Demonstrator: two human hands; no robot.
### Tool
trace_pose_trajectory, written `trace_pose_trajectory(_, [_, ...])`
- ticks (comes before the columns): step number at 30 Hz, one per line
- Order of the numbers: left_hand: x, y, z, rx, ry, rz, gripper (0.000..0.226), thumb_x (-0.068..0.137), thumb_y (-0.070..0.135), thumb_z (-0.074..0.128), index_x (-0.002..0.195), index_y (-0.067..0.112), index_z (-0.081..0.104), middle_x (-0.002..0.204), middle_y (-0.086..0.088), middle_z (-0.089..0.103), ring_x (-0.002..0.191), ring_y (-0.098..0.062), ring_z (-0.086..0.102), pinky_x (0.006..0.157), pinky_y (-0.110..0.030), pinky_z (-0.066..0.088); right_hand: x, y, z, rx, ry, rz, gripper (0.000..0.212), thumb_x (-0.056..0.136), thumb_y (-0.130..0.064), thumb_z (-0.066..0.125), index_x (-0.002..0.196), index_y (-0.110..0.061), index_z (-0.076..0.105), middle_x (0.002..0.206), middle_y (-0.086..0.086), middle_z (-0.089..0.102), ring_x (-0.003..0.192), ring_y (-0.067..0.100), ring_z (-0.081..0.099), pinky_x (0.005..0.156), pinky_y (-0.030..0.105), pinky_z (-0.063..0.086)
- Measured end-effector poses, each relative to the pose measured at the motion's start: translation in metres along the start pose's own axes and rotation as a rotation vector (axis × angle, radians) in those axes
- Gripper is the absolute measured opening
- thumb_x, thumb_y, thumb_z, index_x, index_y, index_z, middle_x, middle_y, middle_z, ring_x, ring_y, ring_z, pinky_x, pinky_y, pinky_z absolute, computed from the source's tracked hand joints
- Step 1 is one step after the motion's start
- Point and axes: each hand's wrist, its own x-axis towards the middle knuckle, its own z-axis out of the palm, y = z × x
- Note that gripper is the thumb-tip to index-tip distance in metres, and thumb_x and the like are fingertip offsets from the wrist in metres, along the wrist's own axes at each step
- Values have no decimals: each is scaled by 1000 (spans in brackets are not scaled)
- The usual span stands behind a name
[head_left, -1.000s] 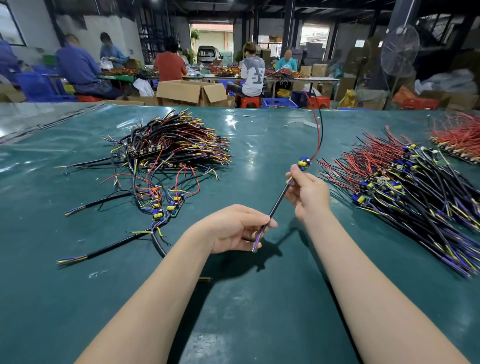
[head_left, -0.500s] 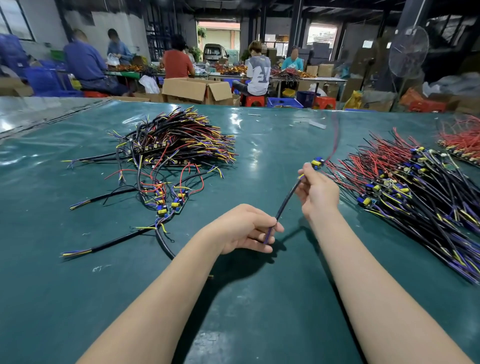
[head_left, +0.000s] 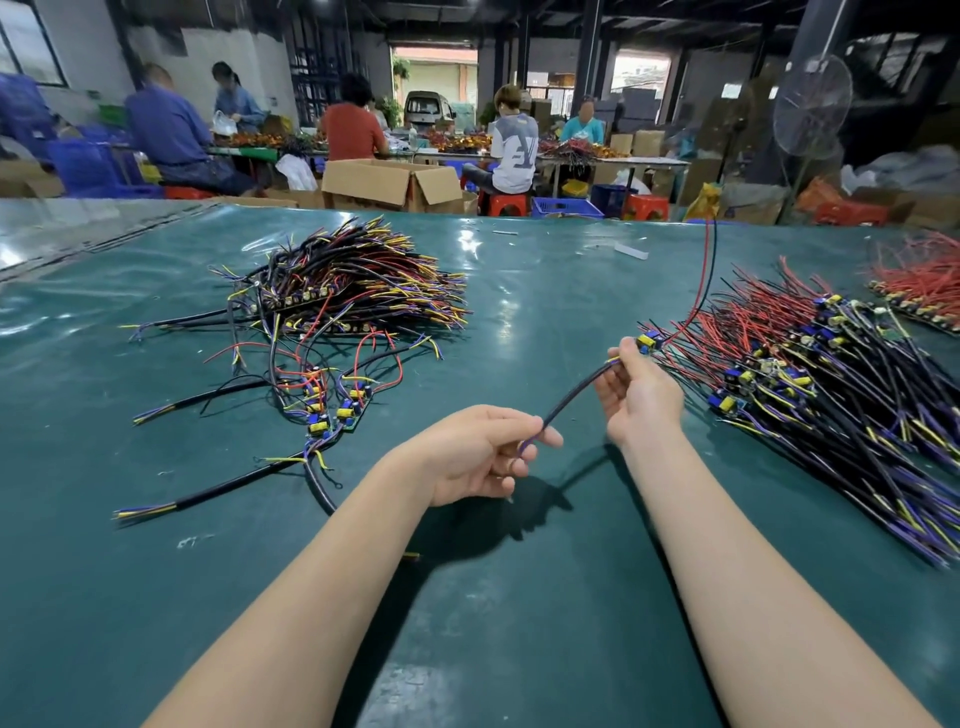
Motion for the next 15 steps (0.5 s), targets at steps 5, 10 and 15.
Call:
trace_pose_trajectory(5, [-1, -1, -5, 161, 4, -89, 26, 94, 14, 52, 71, 10, 65, 43, 8, 49, 36, -1, 44, 42, -13, 43, -6, 2, 7, -134, -98, -69, 28, 89, -12, 59, 62, -9, 57, 35, -9, 47, 31, 1, 43, 35, 11, 37])
trace_pose_trajectory(10, [-3, -3, -7, 91, -51, -14, 23, 94, 14, 51, 76, 8, 63, 50, 6, 55, 41, -2, 49, 49, -19, 51, -7, -9, 10, -41, -62, -30, 27, 89, -17, 59, 63, -11, 57, 35, -8, 49, 32, 1, 47, 36, 11, 38])
trace_pose_trajectory(15, [-4, -4, -3, 206, -79, -9, 16, 95, 8, 48, 84, 7, 60, 54, 2, 63, 46, -6, 58, 48, -20, 52, -7, -1, 0, -83, -20, 3, 27, 90, -16, 58, 63, -11, 56, 35, -8, 51, 31, 1, 48, 36, 11, 41])
